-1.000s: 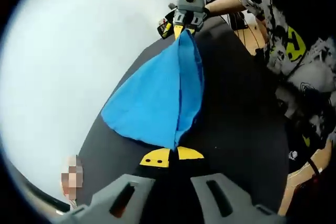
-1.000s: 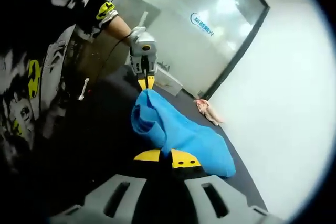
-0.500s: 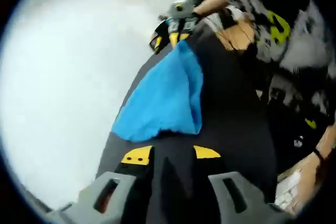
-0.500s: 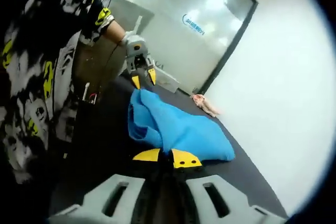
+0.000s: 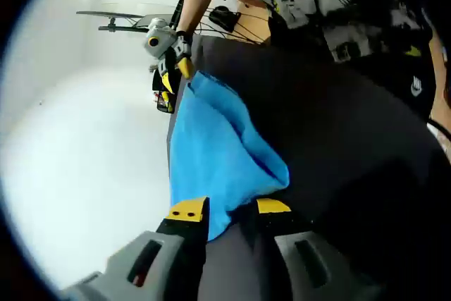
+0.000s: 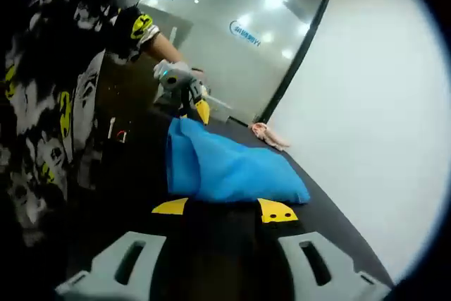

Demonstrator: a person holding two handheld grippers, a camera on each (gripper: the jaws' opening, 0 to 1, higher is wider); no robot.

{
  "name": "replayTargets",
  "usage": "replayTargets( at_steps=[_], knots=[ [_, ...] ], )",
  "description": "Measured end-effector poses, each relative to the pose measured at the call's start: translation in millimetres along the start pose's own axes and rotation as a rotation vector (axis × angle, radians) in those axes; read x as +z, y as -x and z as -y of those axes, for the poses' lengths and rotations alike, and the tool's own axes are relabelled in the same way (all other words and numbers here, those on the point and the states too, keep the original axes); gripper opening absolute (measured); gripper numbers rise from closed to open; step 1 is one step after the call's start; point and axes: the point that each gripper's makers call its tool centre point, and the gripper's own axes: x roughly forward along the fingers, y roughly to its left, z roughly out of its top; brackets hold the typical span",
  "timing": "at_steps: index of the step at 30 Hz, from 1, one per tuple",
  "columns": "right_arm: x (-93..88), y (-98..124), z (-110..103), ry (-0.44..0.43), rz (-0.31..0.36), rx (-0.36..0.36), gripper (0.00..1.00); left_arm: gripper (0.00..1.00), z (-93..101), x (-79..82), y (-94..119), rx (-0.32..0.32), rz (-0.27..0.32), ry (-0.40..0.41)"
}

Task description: Spread out the cloth and fold it

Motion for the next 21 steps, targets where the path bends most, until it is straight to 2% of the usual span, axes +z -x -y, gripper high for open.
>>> replayTargets(
  at_steps=[2, 3, 5, 6, 8, 10, 12, 13, 14, 15, 16, 18, 20, 21],
  knots=[
    [-6.2, -7, -10, 0.057, -0.042, 0.032, 0.31, 0.16, 1.6, 13.6, -5, -0.021, 0.065, 0.080],
    [0.3, -8, -8, 0.035, -0.005, 0.015, 0.28, 0.15, 2.5, 16.5, -8, -0.026, 0.073, 0.082],
    [11.9, -16, -14, 0.114, 0.026, 0.046, 0.29, 0.13, -0.1, 17.4, -17, -0.006, 0.072, 0.046],
    [13.3, -21, -14, 0.175, 0.016, 0.046, 0.29, 0.13, -3.8, 19.6, -23, 0.019, 0.093, 0.054],
    [17.0, -31, -13, 0.232, 0.020, 0.045, 0.29, 0.12, -8.2, 21.4, -30, 0.047, 0.111, 0.078],
    [20.6, -37, -12, 0.313, 0.008, 0.043, 0.29, 0.05, -4.7, 20.1, -33, 0.040, 0.099, 0.152],
    [18.3, -40, -15, 0.392, -0.011, 0.057, 0.28, 0.02, -7.6, 21.8, -32, 0.050, 0.088, 0.137],
    [11.6, -39, -16, 0.412, -0.013, 0.063, 0.26, 0.02, -6.9, 20.1, -31, 0.044, 0.073, 0.159],
    [8.0, -40, -17, 0.427, -0.025, 0.067, 0.18, 0.01, -4.4, 18.5, -29, 0.024, 0.043, 0.204],
    [3.2, -41, -20, 0.424, -0.045, 0.086, 0.07, 0.01, -3.6, 17.3, -28, 0.024, 0.027, 0.283],
    [-5.5, -41, -20, 0.387, -0.080, 0.092, 0.05, 0.01, -4.5, 17.1, -25, 0.023, 0.015, 0.325],
    [0.0, -39, -18, 0.271, -0.032, 0.084, 0.05, 0.01, -8.3, 17.6, -19, 0.058, 0.009, 0.335],
    [3.4, -41, -26, 0.173, 0.006, 0.089, 0.05, 0.01, -10.4, 21.3, -10, 0.080, 0.004, 0.331],
    [19.5, -38, -18, 0.151, 0.029, 0.092, 0.05, 0.00, -14.8, 23.0, -7, 0.090, 0.006, 0.342]
  ],
)
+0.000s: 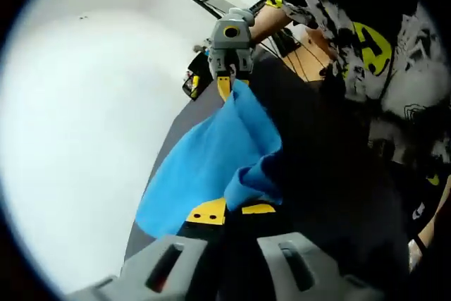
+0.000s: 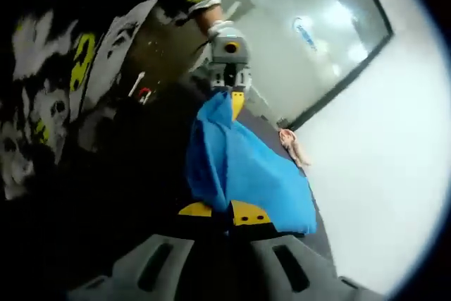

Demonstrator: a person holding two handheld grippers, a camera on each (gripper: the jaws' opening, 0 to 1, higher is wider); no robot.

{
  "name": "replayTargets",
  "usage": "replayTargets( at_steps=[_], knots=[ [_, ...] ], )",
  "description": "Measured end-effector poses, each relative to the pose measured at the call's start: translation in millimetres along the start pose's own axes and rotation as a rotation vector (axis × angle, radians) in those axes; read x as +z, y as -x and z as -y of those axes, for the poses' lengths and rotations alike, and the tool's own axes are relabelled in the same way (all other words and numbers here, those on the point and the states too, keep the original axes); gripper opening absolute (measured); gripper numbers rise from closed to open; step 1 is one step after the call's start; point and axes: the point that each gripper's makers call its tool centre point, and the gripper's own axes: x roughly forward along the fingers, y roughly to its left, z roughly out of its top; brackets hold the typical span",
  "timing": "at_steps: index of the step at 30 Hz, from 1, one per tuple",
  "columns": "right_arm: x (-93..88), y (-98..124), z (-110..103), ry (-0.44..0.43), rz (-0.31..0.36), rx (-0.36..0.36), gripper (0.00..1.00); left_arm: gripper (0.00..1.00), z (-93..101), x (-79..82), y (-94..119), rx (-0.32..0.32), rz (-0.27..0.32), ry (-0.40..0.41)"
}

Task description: Spread out the cloth and fold it

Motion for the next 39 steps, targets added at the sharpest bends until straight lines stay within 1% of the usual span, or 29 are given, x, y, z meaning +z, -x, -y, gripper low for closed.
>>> replayTargets(
  at_steps=[1, 3, 4, 5, 7, 8, 9, 10, 11, 12, 15, 17, 20, 22, 23, 25, 26, 27, 28, 29, 31, 32, 33, 34, 35, 36, 37, 38, 39],
  knots=[
    [3.0, 0, -2, -0.023, 0.013, 0.015, 0.05, 0.00, -4.1, 1.3, 2, 0.016, -0.001, 0.057],
    [11.4, 8, 10, -0.125, 0.046, 0.039, 0.05, 0.00, -14.6, 8.8, 6, 0.030, 0.036, 0.192],
    [11.3, 10, 14, -0.202, 0.057, 0.055, 0.05, 0.00, -24.5, 10.4, 8, 0.050, 0.046, 0.267],
    [13.8, 10, 17, -0.255, 0.070, 0.068, 0.05, 0.00, -26.8, 10.7, 9, 0.050, 0.050, 0.290],
    [16.9, 10, 19, -0.382, 0.094, 0.109, 0.05, 0.00, -38.7, 10.4, 9, 0.041, 0.074, 0.404],
    [13.5, 11, 30, -0.461, 0.091, 0.099, 0.05, 0.00, -43.5, 6.3, 9, 0.036, 0.063, 0.461],
    [14.7, 10, 35, -0.509, 0.100, 0.104, 0.05, 0.00, -50.6, 6.8, 7, 0.051, 0.078, 0.442],
    [18.3, 10, 44, -0.556, 0.118, 0.114, 0.05, 0.00, -55.2, 5.5, 6, 0.044, 0.086, 0.474],
    [19.0, 10, 51, -0.559, 0.124, 0.116, 0.05, 0.00, -60.1, 4.8, 5, 0.050, 0.089, 0.468],
    [17.3, 11, 64, -0.568, 0.131, 0.101, 0.05, 0.01, -68.3, 8.1, 4, 0.052, 0.124, 0.541],
    [20.9, 13, 89, -0.567, 0.167, 0.079, 0.05, 0.01, -86.1, 11.6, 3, 0.038, 0.169, 0.620],
    [21.6, 13, 105, -0.597, 0.184, 0.073, 0.05, 0.01, -100.9, 8.2, 3, 0.048, 0.173, 0.629],
    [13.5, 10, 133, -0.688, 0.183, 0.034, 0.05, 0.01, -123.3, 1.6, -1, 0.054, 0.206, 0.741],
    [-0.4, 5, 153, -0.725, 0.161, -0.016, 0.05, 0.01, -134.4, -11.9, -10, 0.020, 0.193, 0.879],
    [-15.6, 0, 166, -0.747, 0.125, -0.053, 0.05, 0.01, -138.2, -20.2, -16, 0.017, 0.175, 0.943],
    [-37.0, -12, 187, -0.777, 0.093, -0.120, 0.05, 0.01, -153.0, -50.7, -31, 0.053, 0.107, 1.023],
    [-56.8, -21, 200, -0.848, 0.067, -0.160, 0.05, 0.01, -162.7, -68.8, -44, 0.062, 0.081, 1.107],
    [-65.9, -26, 206, -0.872, 0.062, -0.174, 0.05, 0.01, -164.3, -74.6, -51, 0.046, 0.073, 1.158],
    [-84.3, -32, 215, -0.929, 0.032, -0.201, 0.05, 0.01, -170.6, -88.6, -61, 0.065, 0.039, 1.198],
    [-94.4, -37, 217, -0.957, 0.011, -0.200, 0.05, 0.01, -172.7, -92.4, -64, 0.071, 0.034, 1.198],
    [-108.1, -48, 219, -1.002, -0.011, -0.203, 0.05, 0.01, -166.5, -104.8, -81, 0.040, -0.026, 1.288],
    [-118.6, -55, 221, -1.031, -0.026, -0.212, 0.05, 0.01, -167.4, -111.1, -91, 0.037, -0.016, 1.363],
    [-122.9, -59, 216, -1.038, -0.039, -0.217, 0.05, 0.01, -163.1, -117.5, -97, 0.019, -0.038, 1.422],
    [-128.0, -66, 215, -1.027, -0.032, -0.211, 0.06, 0.02, -156.7, -125.9, -102, -0.003, -0.083, 1.433],
    [-135.3, -71, 216, -1.010, -0.023, -0.222, 0.08, 0.03, -153.8, -137.6, -107, 0.012, -0.108, 1.445],
    [-138.7, -71, 217, -1.005, -0.022, -0.236, 0.13, 0.03, -153.2, -148.9, -111, 0.046, -0.110, 1.527],
    [-149.8, -72, 220, -0.991, -0.024, -0.279, 0.18, 0.04, -153.6, -153.7, -111, 0.072, -0.103, 1.561],
    [-155.1, -73, 217, -1.003, -0.028, -0.277, 0.21, 0.06, -156.7, -161.2, -111, 0.120, -0.089, 1.607],
    [-168.0, -71, 210, -1.035, -0.067, -0.293, 0.19, 0.09, -156.5, -168.4, -109, 0.165, -0.104, 1.642]
  ],
)
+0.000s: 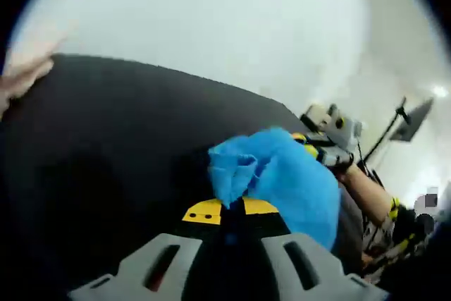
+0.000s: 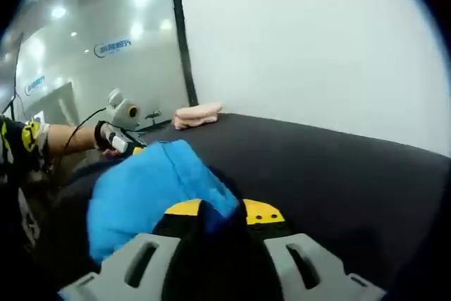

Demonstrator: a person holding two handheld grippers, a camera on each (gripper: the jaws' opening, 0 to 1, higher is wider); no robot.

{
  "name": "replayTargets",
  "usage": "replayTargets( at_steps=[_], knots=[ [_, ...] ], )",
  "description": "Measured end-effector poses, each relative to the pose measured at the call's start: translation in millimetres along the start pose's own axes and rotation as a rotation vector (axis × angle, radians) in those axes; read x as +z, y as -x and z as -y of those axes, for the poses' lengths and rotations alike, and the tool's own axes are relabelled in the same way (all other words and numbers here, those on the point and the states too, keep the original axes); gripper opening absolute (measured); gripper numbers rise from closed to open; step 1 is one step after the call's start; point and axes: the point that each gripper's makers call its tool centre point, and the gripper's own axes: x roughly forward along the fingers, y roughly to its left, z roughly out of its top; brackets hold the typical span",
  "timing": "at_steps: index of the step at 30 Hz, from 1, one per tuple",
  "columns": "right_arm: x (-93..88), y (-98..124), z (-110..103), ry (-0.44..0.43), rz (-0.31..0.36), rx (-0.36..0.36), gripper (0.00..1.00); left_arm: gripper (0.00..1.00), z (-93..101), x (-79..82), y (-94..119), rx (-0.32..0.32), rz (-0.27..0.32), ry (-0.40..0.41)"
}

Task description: Spread out the cloth and fold it

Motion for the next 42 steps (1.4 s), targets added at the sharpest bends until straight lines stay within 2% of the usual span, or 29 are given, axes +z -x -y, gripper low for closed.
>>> replayTargets(
  at_steps=[1, 2, 3, 4, 6, 7, 9, 12, 13, 14, 15, 16, 17, 18, 20, 22, 23, 24, 26, 27, 28, 31, 34, 35, 38, 39, 40, 41, 42],
  knots=[
    [-8.3, 1, 7, 0.003, -0.029, -0.029, 0.16, 0.13, -9.9, 1.0, 1, 0.051, 0.014, 0.019],
    [-20.7, 4, 19, 0.077, -0.092, -0.074, 0.12, 0.13, -14.5, 1.0, 4, 0.072, 0.019, 0.019],
    [-12.9, 0, 16, 0.149, -0.048, -0.057, 0.10, 0.14, -8.3, 3.3, 10, 0.026, 0.030, -0.021],
    [-6.4, 1, 12, 0.115, -0.006, -0.073, 0.10, 0.15, -11.3, 5.1, 13, 0.046, 0.036, -0.021],
    [0.6, 4, 4, 0.101, 0.007, -0.053, 0.10, 0.17, -17.1, 15.7, 28, 0.097, 0.079, -0.062],
    [4.8, 7, 3, 0.100, 0.013, -0.054, 0.11, 0.15, -17.8, 30.1, 37, 0.120, 0.160, -0.059],
    [16.6, 16, 5, 0.136, 0.023, -0.097, 0.11, 0.14, -7.6, 41.4, 54, 0.094, 0.221, -0.076],
    [51.4, 35, -8, 0.249, 0.141, -0.132, 0.11, 0.15, -3.5, 51.3, 73, 0.133, 0.274, -0.097],
    [59.7, 40, -10, 0.276, 0.163, -0.154, 0.11, 0.14, -3.9, 64.5, 78, 0.135, 0.313, -0.146],
    [71.6, 48, -16, 0.317, 0.198, -0.174, 0.10, 0.14, 6.2, 65.3, 79, 0.115, 0.325, -0.176],
    [77.8, 53, -18, 0.328, 0.214, -0.198, 0.10, 0.14, 17.6, 69.2, 77, 0.051, 0.316, -0.193],
    [89.5, 49, -12, 0.323, 0.224, -0.191, 0.10, 0.14, 36.3, 63.5, 73, -0.023, 0.303, -0.181],
    [94.8, 48, -26, 0.309, 0.251, -0.149, 0.10, 0.14, 67.2, 52.1, 64, -0.143, 0.273, -0.172],
    [94.2, 42, -57, 0.256, 0.269, -0.037, 0.11, 0.14, 83.5, 42.3, 58, -0.195, 0.238, -0.182],
    [87.7, 32, -93, 0.206, 0.272, 0.093, 0.13, 0.14, 103.1, 23.6, 36, -0.219, 0.181, -0.267],
    [62.8, 11, -117, 0.296, 0.200, 0.144, 0.13, 0.14, 102.3, 4.0, 13, -0.188, 0.113, -0.333],
    [38.4, -3, -109, 0.394, 0.099, 0.099, 0.12, 0.14, 96.2, -5.7, 2, -0.169, 0.068, -0.322],
    [26.0, -11, -102, 0.432, 0.048, 0.057, 0.11, 0.14, 94.1, -8.4, -5, -0.154, 0.066, -0.321],
    [25.8, -25, -94, 0.315, 0.110, 0.060, 0.11, 0.14, 81.6, -4.6, -14, -0.103, 0.069, -0.324],
    [31.7, -25, -82, 0.207, 0.140, 0.056, 0.12, 0.14, 77.5, 0.3, -17, -0.072, 0.102, -0.364],
    [33.7, -25, -71, 0.173, 0.145, 0.038, 0.12, 0.13, 71.8, 7.6, -19, -0.050, 0.129, -0.361],
    [28.0, -26, -35, 0.191, 0.128, -0.034, 0.11, 0.10, 49.1, 20.6, -25, 0.014, 0.181, -0.293],
    [12.8, -32, -23, 0.104, 0.118, -0.032, 0.07, 0.01, 13.1, 19.2, -32, 0.120, 0.202, -0.256],
    [11.6, -32, -23, 0.105, 0.124, -0.030, 0.07, 0.01, 14.3, 24.0, -30, 0.098, 0.241, -0.225],
    [16.4, -26, -22, 0.145, 0.119, -0.031, 0.09, 0.01, 22.3, 22.9, -14, 0.016, 0.217, -0.091],
    [20.7, -21, -24, 0.151, 0.125, -0.022, 0.11, 0.03, 34.8, 37.4, 0, -0.056, 0.301, -0.070],
    [25.4, -15, -24, 0.152, 0.128, -0.020, 0.13, 0.04, 41.1, 48.9, 13, -0.085, 0.365, -0.035],
    [36.3, -4, -21, 0.113, 0.156, -0.026, 0.13, 0.05, 54.2, 58.5, 31, -0.147, 0.420, 0.012],
    [42.7, 4, -24, 0.082, 0.175, -0.019, 0.13, 0.07, 61.9, 61.8, 41, -0.173, 0.441, 0.010]
  ],
)
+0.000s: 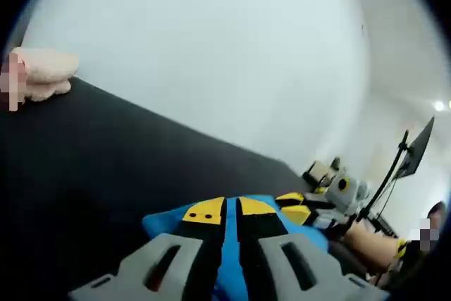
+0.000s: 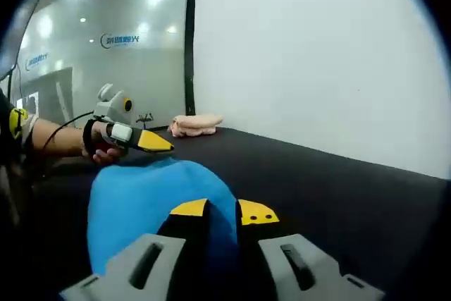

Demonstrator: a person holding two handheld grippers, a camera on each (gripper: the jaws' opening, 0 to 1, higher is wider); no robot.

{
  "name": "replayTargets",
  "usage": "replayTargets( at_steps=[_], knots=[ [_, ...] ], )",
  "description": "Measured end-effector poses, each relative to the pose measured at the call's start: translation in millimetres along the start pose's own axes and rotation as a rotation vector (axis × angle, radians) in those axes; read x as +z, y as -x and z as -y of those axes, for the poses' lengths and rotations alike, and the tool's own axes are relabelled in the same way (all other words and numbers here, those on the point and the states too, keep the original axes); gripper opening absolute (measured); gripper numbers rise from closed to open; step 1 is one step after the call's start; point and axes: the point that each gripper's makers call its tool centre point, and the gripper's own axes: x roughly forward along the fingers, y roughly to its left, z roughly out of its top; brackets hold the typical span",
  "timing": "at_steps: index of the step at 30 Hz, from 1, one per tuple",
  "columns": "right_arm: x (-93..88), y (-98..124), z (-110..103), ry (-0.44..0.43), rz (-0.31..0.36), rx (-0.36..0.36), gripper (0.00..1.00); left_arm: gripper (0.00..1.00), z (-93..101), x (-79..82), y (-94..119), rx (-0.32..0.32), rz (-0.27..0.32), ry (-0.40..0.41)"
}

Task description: Spread out the cloth and fold it

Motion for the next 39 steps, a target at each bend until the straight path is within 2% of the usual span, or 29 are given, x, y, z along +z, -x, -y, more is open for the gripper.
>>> replayTargets(
  at_steps=[2, 4, 5, 6, 7, 8, 9, 10, 11, 12, 14, 15, 16, 19, 20, 21, 22, 24, 25, 26, 27, 29, 30, 31, 32, 33, 35, 37, 39],
  knots=[
    [19.2, 16, -9, -0.012, 0.077, 0.036, 0.15, 0.08, 13.2, -0.5, 13, -0.008, -0.024, -0.126],
    [29.8, 28, -16, -0.049, 0.128, 0.034, 0.20, 0.08, 30.6, -12.0, 18, -0.041, -0.052, -0.221],
    [35.1, 33, -23, -0.085, 0.164, 0.035, 0.24, 0.08, 38.3, -19.6, 18, -0.040, -0.057, -0.221],
    [40.3, 35, -29, -0.096, 0.199, 0.055, 0.35, 0.08, 41.0, -23.1, 16, -0.047, -0.060, -0.217],
    [42.9, 35, -36, -0.115, 0.227, 0.068, 0.44, 0.10, 50.2, -34.8, 13, -0.069, -0.091, -0.202],
    [41.8, 33, -51, -0.091, 0.235, 0.119, 0.49, 0.14, 54.3, -43.6, 10, -0.074, -0.117, -0.199],
    [35.2, 28, -56, -0.058, 0.208, 0.124, 0.47, 0.15, 54.5, -58.4, 2, -0.068, -0.162, -0.232],
    [22.8, 23, -54, -0.017, 0.147, 0.083, 0.37, 0.16, 51.7, -66.1, -4, -0.041, -0.177, -0.242],
    [7.8, 16, -48, 0.057, 0.070, 0.026, 0.24, 0.16, 44.0, -79.9, -10, 0.006, -0.245, -0.262],
    [-1.3, 10, -49, 0.075, 0.028, 0.017, 0.13, 0.16, 40.4, -89.8, -13, 0.004, -0.296, -0.319],
    [-12.8, -4, -60, 0.005, 0.008, 0.054, 0.13, 0.14, 17.7, -101.7, -20, 0.075, -0.361, -0.448],
    [-16.9, -10, -66, -0.052, 0.003, 0.077, 0.13, 0.14, 14.9, -108.6, -24, 0.062, -0.384, -0.457],
    [-20.1, -14, -64, -0.073, -0.004, 0.073, 0.13, 0.14, 14.5, -109.9, -25, 0.060, -0.385, -0.456],
    [-31.7, -21, -36, -0.025, -0.042, -0.003, 0.13, 0.12, 5.9, -104.4, -32, 0.048, -0.338, -0.500],
    [-33.1, -22, -30, -0.056, -0.043, -0.013, 0.12, 0.09, 1.5, -102.4, -32, 0.058, -0.329, -0.481],
    [-35.7, -23, -20, -0.089, -0.046, -0.032, 0.12, 0.07, -2.6, -99.8, -33, 0.062, -0.306, -0.423],
    [-37.4, -23, -16, -0.090, -0.043, -0.028, 0.12, 0.06, -2.9, -98.4, -33, 0.052, -0.287, -0.379],
    [-38.4, -25, -16, -0.176, -0.003, -0.006, 0.12, 0.03, -11.7, -93.1, -34, 0.041, -0.237, -0.342],
    [-38.0, -24, -15, -0.150, -0.011, -0.009, 0.12, 0.00, -12.2, -92.7, -33, 0.027, -0.224, -0.323],
    [-36.1, -24, -14, -0.102, -0.009, -0.017, 0.12, 0.00, -21.7, -84.8, -33, 0.079, -0.210, -0.340],
    [-35.2, -24, -14, -0.075, -0.007, -0.016, 0.12, 0.00, -16.6, -86.9, -31, 0.059, -0.227, -0.320],
    [-25.0, -17, -14, 0.029, 0.022, 0.002, 0.13, 0.00, -14.8, -87.7, -24, 0.076, -0.262, -0.346],
    [-21.8, -7, -3, 0.048, 0.017, -0.050, 0.13, 0.00, -13.8, -87.3, -21, 0.085, -0.276, -0.364],
    [-19.6, 4, 7, 0.033, 0.011, -0.087, 0.13, 0.02, -18.0, -83.5, -9, 0.128, -0.292, -0.369],
    [-15.1, 15, 10, 0.025, 0.022, -0.085, 0.13, 0.06, -16.1, -78.7, 2, 0.130, -0.287, -0.360],
    [-4.6, 32, 14, -0.006, 0.066, -0.090, 0.14, 0.08, -14.1, -74.9, 11, 0.118, -0.272, -0.347],
    [9.6, 62, 17, -0.083, 0.130, -0.091, 0.21, 0.14, -2.4, -60.3, 30, 0.067, -0.174, -0.286],
    [21.6, 100, 11, -0.129, 0.198, -0.089, 0.35, 0.14, 13.5, -38.7, 59, 0.043, -0.032, -0.217],
    [17.0, 131, -2, -0.112, 0.182, -0.086, 0.35, 0.17, 33.9, -18.2, 82, -0.013, 0.114, -0.217]
  ],
)
